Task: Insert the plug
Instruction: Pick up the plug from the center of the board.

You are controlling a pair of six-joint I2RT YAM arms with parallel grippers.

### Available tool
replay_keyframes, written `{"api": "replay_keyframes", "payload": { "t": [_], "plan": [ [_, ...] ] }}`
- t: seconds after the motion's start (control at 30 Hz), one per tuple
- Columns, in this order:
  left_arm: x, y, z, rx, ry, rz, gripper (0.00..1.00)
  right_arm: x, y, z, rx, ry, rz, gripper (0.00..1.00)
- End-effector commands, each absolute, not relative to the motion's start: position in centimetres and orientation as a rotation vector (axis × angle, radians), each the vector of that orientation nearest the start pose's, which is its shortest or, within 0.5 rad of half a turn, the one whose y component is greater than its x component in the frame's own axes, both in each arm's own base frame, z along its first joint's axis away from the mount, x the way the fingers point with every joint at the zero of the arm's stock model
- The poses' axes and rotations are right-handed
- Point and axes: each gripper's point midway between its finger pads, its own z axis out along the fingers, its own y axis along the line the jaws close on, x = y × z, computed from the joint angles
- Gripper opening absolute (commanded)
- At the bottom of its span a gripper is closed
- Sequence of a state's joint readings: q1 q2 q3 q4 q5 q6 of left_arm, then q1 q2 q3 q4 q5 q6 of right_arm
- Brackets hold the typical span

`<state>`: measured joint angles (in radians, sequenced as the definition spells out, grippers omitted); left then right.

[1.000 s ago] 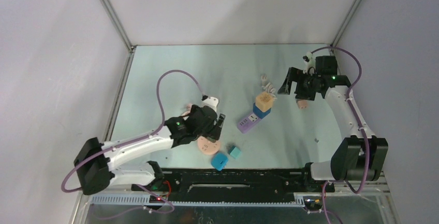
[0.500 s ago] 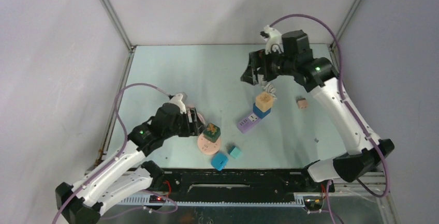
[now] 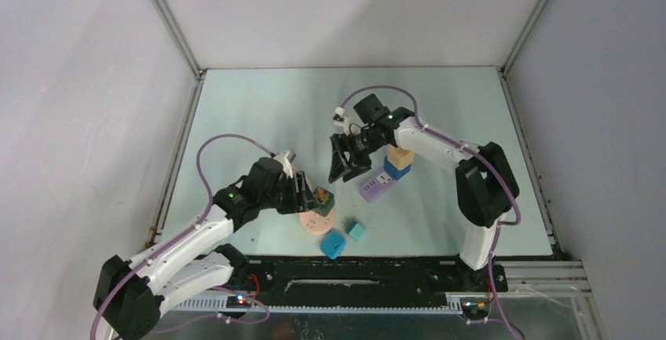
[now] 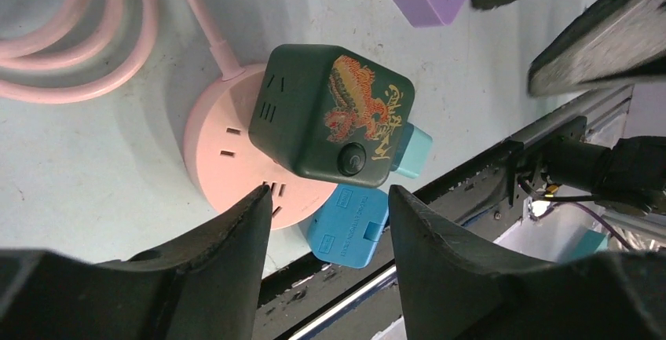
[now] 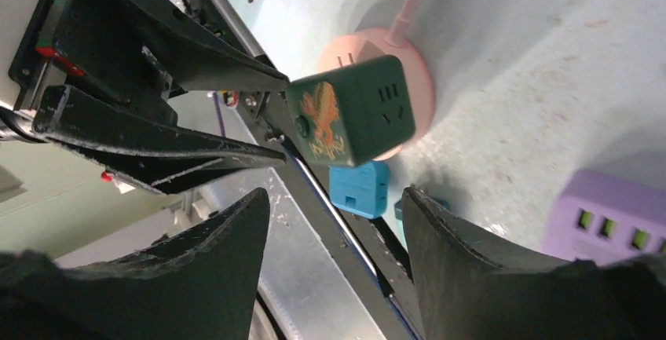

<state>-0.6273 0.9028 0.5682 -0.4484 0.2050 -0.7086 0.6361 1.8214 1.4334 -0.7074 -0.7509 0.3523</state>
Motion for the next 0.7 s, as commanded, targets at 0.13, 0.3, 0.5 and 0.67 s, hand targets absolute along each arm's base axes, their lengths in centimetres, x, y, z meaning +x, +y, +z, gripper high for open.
{"api": "replay_keyframes", "payload": {
  "t": [0.13, 0.3, 0.5, 0.67],
  "plan": [
    [17.3, -20.2, 9.5, -0.047, 2.522, -0.891, 0.56, 21.9, 37.5, 12.5, -0.784, 2.772, 1.447, 0.62],
    [17.6, -20.4, 8.8, -0.056, 2.539, -0.886, 0.52, 21.5, 37.1, 9.5, -0.819, 2.843, 1.323, 0.59],
    [17.2, -20.0, 6.8, -0.086, 2.606, -0.841, 0.46, 21.1, 36.3, 6.8, -0.865, 2.911, 1.219, 0.47],
    [16.6, -19.0, 5.0, -0.139, 2.661, -0.773, 0.39, 20.3, 35.3, 4.9, -0.915, 2.961, 1.087, 0.39]
  ]
}}
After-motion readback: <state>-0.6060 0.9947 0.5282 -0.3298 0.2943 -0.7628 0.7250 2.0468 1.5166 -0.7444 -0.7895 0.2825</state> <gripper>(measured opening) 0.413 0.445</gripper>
